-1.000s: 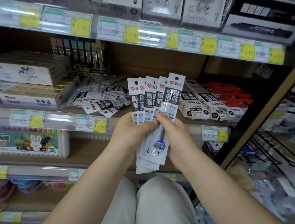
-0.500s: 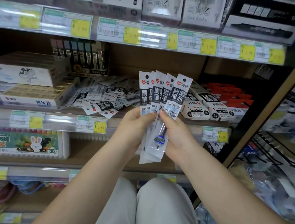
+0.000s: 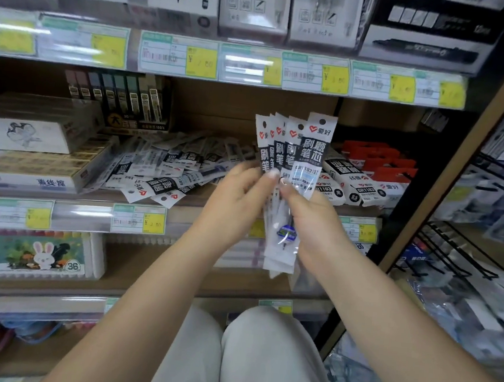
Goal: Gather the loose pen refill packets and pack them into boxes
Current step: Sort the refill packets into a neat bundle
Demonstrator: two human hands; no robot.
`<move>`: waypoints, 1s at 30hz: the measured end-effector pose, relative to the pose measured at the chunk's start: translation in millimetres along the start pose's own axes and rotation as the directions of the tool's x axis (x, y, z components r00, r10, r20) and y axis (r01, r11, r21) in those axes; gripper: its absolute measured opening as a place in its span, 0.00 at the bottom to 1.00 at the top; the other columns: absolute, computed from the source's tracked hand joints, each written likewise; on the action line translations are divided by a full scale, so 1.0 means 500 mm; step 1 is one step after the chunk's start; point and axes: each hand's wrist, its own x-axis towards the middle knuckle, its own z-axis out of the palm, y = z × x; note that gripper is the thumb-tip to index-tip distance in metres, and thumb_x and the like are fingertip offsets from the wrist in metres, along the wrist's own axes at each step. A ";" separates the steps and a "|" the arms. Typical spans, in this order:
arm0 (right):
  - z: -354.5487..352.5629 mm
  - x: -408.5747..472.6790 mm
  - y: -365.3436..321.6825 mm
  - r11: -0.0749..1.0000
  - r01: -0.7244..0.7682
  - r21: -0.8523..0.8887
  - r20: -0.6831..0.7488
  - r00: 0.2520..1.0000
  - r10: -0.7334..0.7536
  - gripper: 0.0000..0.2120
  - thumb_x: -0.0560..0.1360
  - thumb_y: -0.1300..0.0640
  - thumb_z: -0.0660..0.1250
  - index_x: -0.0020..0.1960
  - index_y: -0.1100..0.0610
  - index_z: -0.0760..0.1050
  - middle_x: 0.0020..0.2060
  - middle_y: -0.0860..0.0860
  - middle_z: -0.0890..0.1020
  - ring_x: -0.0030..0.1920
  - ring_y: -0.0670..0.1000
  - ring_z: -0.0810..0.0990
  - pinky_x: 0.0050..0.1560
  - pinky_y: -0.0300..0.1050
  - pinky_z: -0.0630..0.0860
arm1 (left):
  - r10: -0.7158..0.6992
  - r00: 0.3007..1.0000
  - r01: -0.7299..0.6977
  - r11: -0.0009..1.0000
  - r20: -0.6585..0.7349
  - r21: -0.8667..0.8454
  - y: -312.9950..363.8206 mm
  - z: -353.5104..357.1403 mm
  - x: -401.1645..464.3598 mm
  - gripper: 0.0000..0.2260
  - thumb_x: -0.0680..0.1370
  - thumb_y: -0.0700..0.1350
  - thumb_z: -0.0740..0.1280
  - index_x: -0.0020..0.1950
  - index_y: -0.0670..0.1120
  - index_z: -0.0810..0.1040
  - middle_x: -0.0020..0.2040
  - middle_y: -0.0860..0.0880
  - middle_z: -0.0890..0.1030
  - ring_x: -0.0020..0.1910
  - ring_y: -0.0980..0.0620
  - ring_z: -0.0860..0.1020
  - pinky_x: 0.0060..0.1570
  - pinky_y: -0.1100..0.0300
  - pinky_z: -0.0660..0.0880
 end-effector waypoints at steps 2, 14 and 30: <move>-0.024 0.000 -0.005 0.984 0.049 -0.169 -0.060 0.996 -0.060 0.07 0.79 0.54 0.61 0.46 0.48 0.77 0.46 0.50 0.84 0.49 0.53 0.82 0.54 0.53 0.77 | -0.083 0.996 0.082 0.995 -0.021 -0.052 0.005 0.003 0.018 0.13 0.82 0.47 0.54 0.59 0.49 0.77 0.57 0.57 0.76 0.55 0.63 0.72 0.49 0.77 0.63; -0.120 -0.013 -0.022 0.961 0.020 -0.277 -0.315 0.943 -0.110 0.10 0.79 0.56 0.60 0.42 0.47 0.76 0.47 0.55 0.83 0.50 0.59 0.81 0.52 0.58 0.78 | -0.006 0.948 -0.175 0.824 0.318 0.539 -0.012 0.114 0.113 0.20 0.72 0.37 0.66 0.65 0.40 0.72 0.64 0.42 0.72 0.64 0.44 0.69 0.60 0.57 0.68; -0.113 -0.027 -0.025 0.985 0.062 -0.161 -0.303 0.947 -0.109 0.09 0.79 0.54 0.61 0.43 0.46 0.77 0.44 0.49 0.84 0.49 0.56 0.82 0.53 0.58 0.78 | 0.429 0.889 -0.319 0.830 -0.158 0.457 0.006 0.102 0.100 0.19 0.68 0.32 0.56 0.53 0.37 0.81 0.52 0.41 0.83 0.50 0.41 0.81 0.47 0.56 0.76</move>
